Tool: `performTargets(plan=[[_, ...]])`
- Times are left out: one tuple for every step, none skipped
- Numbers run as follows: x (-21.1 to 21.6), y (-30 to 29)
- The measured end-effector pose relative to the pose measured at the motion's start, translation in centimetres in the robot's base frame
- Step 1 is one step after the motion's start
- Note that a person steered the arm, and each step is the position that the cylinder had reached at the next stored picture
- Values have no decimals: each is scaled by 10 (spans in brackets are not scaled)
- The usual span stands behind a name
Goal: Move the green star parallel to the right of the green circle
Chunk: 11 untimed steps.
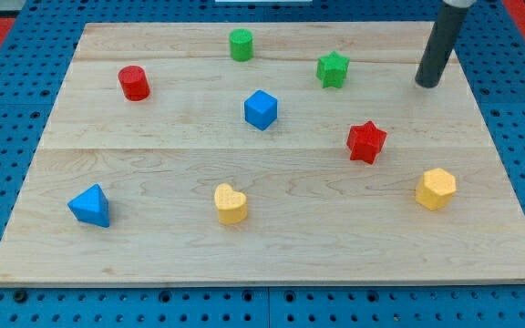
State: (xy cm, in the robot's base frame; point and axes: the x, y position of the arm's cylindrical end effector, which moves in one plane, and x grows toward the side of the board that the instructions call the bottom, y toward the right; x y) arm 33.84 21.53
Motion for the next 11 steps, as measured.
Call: performTargets(plan=[[0, -55], [0, -77], [-14, -86], [-10, -67], [13, -90], [16, -137], [1, -138], [-8, -138], [-8, -137], [-15, -137], [-36, -137]])
